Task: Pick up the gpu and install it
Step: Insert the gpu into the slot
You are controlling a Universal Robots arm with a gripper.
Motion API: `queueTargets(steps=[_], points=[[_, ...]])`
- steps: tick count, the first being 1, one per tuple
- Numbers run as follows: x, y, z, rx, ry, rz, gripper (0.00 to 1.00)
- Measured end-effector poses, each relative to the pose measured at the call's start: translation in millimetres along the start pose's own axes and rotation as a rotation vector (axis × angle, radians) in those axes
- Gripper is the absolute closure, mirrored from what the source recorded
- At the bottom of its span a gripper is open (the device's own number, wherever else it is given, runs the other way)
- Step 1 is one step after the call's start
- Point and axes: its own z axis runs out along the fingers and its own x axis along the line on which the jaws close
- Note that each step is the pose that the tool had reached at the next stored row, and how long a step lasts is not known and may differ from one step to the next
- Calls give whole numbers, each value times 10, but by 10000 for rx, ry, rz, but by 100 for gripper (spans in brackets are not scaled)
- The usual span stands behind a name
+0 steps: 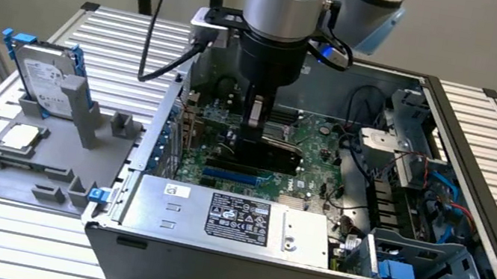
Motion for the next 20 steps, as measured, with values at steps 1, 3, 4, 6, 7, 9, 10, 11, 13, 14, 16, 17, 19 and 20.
queueTargets(steps=[1, 3, 4, 6, 7, 9, 10, 11, 13, 14, 16, 17, 19, 20], points=[[8, 14, 12, 0, 0, -6, 74], [19, 50, 37, 14, -1, -22, 74], [22, 73, 48, 45, -3, -29, 74], [24, 109, 68, 146, -10, -38, 74], [25, 122, 78, 211, -17, -38, 74], [24, 136, 100, 343, -31, -38, 74], [25, 138, 112, 383, -34, -37, 74], [25, 140, 122, 395, -34, -37, 74], [25, 147, 146, 399, -34, -38, 74], [25, 151, 155, 399, -34, -38, 74], [25, 154, 162, 398, -31, -41, 74], [25, 154, 162, 398, -30, -45, 74], [23, 157, 167, 399, -33, -45, 74], [23, 158, 168, 399, -34, -45, 74]])
